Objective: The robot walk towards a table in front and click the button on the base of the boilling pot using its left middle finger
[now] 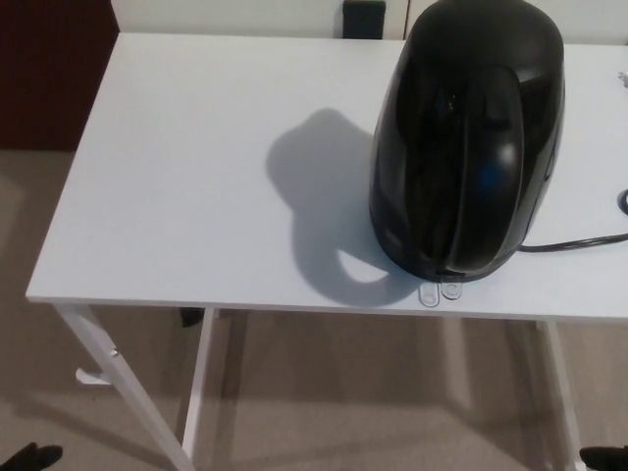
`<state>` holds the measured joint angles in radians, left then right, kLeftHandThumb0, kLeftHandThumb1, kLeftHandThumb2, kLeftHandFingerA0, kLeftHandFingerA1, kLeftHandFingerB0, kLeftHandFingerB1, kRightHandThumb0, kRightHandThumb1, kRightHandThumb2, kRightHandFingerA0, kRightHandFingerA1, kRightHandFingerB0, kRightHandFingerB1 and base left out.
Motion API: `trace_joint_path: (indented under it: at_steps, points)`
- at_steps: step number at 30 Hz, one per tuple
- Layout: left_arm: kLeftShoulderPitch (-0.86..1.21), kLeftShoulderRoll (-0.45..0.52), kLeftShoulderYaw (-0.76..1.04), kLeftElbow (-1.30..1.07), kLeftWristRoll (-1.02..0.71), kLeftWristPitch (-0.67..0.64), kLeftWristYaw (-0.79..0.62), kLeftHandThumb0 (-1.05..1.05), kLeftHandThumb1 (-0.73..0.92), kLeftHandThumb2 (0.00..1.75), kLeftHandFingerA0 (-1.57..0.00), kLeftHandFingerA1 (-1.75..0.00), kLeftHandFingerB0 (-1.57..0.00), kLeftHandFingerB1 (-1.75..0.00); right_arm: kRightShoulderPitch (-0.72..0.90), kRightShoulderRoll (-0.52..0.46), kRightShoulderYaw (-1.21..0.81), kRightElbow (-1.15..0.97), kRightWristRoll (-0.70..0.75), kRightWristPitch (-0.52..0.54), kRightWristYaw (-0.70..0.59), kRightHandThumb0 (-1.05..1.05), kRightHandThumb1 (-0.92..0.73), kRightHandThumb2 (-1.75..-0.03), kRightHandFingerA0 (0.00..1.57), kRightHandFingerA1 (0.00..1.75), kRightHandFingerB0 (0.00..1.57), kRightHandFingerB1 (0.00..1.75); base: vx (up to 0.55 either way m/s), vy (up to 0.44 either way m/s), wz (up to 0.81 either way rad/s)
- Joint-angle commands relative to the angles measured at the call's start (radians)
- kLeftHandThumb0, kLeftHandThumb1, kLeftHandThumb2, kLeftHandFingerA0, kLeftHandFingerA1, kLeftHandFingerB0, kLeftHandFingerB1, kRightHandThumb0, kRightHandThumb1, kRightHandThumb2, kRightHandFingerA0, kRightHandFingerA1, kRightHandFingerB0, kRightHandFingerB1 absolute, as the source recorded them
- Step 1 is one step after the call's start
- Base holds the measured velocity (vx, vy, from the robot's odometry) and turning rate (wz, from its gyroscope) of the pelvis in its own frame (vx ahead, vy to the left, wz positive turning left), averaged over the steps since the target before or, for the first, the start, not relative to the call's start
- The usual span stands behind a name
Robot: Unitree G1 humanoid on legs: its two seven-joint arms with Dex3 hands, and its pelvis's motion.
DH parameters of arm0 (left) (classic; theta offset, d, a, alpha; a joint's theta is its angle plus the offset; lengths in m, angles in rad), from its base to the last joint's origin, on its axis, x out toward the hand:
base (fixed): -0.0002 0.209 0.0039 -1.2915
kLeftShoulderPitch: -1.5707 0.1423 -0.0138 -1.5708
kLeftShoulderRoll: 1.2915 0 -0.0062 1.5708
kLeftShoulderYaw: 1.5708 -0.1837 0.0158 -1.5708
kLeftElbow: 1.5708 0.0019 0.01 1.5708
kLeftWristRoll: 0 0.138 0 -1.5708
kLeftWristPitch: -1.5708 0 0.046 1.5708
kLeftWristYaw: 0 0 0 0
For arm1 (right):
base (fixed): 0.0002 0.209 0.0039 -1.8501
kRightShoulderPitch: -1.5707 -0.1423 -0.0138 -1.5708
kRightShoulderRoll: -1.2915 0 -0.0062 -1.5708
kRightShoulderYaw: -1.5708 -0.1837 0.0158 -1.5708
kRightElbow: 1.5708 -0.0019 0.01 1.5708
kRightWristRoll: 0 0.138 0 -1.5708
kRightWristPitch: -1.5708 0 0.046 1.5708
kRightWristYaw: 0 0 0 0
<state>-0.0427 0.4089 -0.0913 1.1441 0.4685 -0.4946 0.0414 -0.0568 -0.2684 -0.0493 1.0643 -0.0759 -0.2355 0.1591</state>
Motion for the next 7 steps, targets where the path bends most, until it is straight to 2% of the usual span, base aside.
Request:
trace_joint_path:
  at_steps: [1,7]
  points:
    - [-0.03,0.011,-0.002,-0.003,-0.047,0.03,-0.038,-0.6,0.48,0.76,-0.22,-0.42,-0.11,-0.38,-0.025,-0.022,-0.009,-0.013,0.009,0.013,0.006,-0.28,-0.63,-0.58,0.51,0.46,0.4,0.4,0.0,0.0,0.0]
    - [-0.026,0.021,-0.008,0.004,-0.055,0.023,-0.028,-0.62,0.48,0.76,-0.23,-0.43,-0.11,-0.38,-0.039,-0.018,0.0,-0.005,0.002,0.002,0.005,-0.28,-0.62,-0.58,0.49,0.46,0.39,0.4,0.0,0.0,0.0]
